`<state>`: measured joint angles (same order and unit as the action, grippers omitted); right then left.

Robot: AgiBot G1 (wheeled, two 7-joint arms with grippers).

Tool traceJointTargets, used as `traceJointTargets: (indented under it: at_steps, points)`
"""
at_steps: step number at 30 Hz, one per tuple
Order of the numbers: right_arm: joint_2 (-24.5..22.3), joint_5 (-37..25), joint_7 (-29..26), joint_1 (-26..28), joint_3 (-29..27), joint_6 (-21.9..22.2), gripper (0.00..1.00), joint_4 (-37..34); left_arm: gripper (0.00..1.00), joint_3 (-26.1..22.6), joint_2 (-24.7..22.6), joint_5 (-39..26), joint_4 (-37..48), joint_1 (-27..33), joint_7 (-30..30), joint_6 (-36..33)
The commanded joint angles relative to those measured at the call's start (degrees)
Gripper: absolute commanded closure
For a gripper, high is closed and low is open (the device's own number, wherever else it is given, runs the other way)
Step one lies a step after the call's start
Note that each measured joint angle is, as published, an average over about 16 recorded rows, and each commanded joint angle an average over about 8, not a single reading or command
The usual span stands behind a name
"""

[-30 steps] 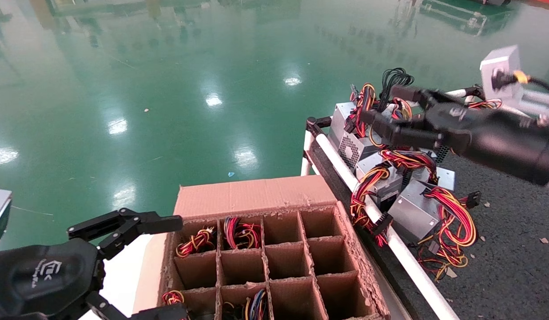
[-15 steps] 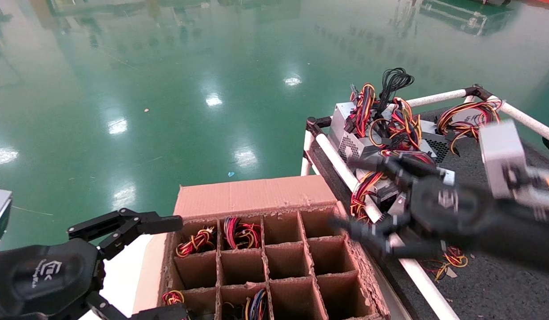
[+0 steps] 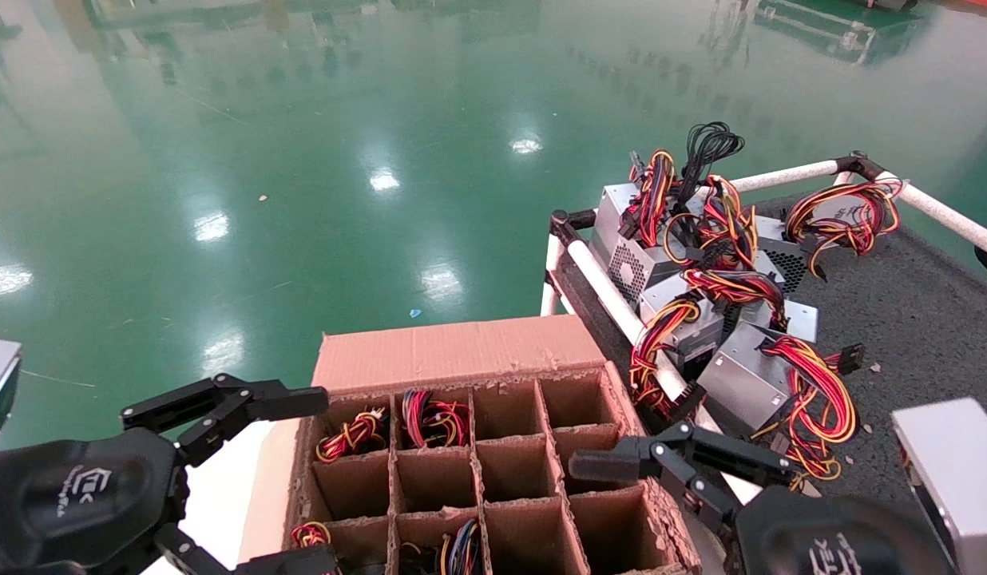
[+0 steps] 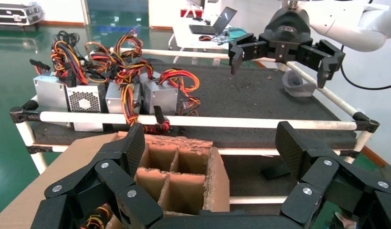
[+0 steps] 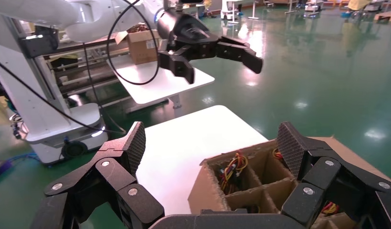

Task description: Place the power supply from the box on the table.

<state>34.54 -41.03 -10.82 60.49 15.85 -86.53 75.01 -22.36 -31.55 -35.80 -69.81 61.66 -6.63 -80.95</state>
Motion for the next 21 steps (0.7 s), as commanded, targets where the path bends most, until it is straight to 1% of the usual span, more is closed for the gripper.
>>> traceJointTargets:
  at_steps: [1,21]
  points:
    - [-0.18,0.32,-0.02,-0.38,-0.07,-0.29,0.0,0.48,0.0,0.0,0.0,0.0,0.0,0.0,0.0,0.0]
    - [0.38,-0.68,0.02,0.87,0.1,0.71,0.0,-1.21,0.0,0.0,0.0,0.0,0.0,0.0,0.0,0.0]
